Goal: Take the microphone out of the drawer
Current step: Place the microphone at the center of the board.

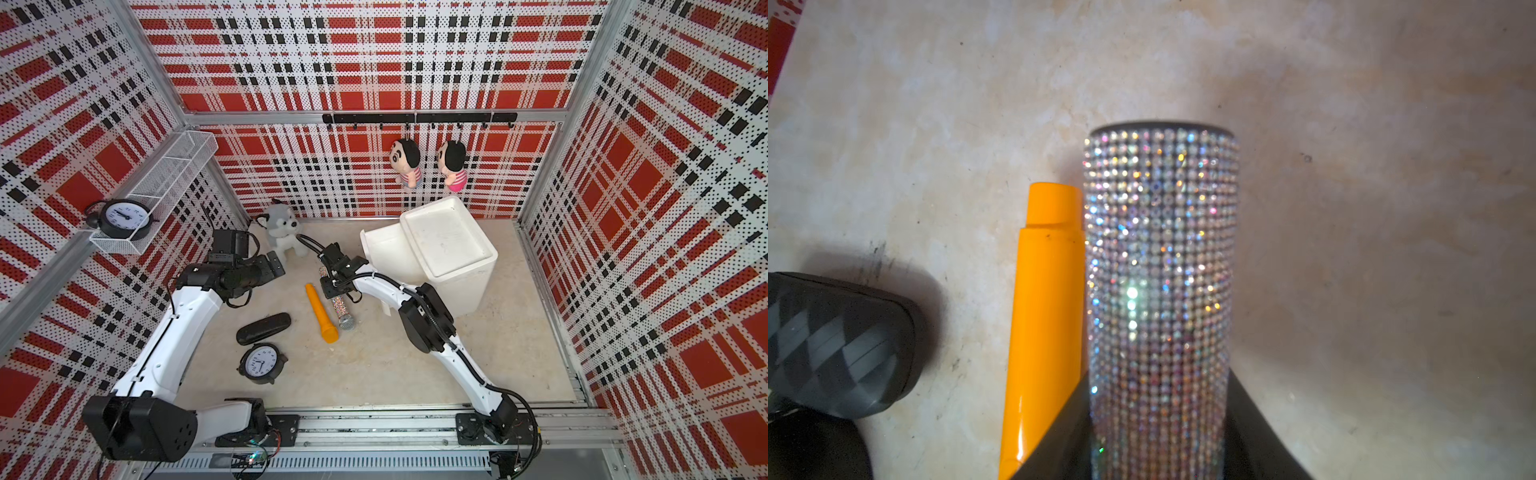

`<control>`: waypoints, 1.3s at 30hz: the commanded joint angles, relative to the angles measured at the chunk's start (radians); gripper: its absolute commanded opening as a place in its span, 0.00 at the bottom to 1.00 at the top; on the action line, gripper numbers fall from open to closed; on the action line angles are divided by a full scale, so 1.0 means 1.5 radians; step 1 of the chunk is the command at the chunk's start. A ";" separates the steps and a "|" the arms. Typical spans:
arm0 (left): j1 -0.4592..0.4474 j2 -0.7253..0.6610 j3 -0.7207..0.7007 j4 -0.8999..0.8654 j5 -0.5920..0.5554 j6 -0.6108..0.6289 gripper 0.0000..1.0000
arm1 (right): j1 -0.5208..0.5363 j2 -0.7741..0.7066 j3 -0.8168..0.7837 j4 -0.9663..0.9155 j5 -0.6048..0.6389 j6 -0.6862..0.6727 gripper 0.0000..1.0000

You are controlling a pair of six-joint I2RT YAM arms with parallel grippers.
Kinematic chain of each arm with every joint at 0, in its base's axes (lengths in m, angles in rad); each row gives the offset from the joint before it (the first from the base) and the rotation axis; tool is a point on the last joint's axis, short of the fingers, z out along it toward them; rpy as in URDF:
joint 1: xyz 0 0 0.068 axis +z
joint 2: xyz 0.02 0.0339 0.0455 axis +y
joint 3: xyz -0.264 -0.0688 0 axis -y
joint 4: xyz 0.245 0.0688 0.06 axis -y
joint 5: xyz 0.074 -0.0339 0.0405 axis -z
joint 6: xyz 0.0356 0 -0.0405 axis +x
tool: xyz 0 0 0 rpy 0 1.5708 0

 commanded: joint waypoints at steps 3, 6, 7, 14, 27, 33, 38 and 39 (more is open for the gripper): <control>0.007 -0.008 0.027 0.006 0.013 0.005 0.98 | 0.012 0.019 0.002 0.003 0.018 -0.009 0.55; 0.009 -0.010 0.027 0.008 0.015 0.003 0.98 | 0.013 0.022 0.003 -0.002 0.017 -0.010 0.60; 0.010 -0.012 0.026 0.009 0.016 0.004 0.98 | 0.013 0.022 0.001 -0.001 0.017 -0.010 0.61; 0.016 -0.022 0.024 0.015 0.022 0.003 0.98 | 0.014 0.002 0.005 0.010 0.017 -0.021 0.69; 0.043 -0.060 0.049 0.021 0.029 0.000 0.98 | 0.016 -0.093 0.026 0.064 -0.026 -0.083 0.89; 0.048 -0.066 0.043 0.028 0.039 -0.001 0.98 | 0.016 -0.133 0.075 0.055 -0.028 -0.114 1.00; 0.047 -0.078 0.045 0.036 0.046 0.003 0.98 | 0.006 -0.166 0.111 0.032 0.009 -0.154 1.00; 0.047 -0.079 0.047 0.036 0.048 0.004 0.98 | 0.000 -0.172 0.119 0.026 0.011 -0.158 1.00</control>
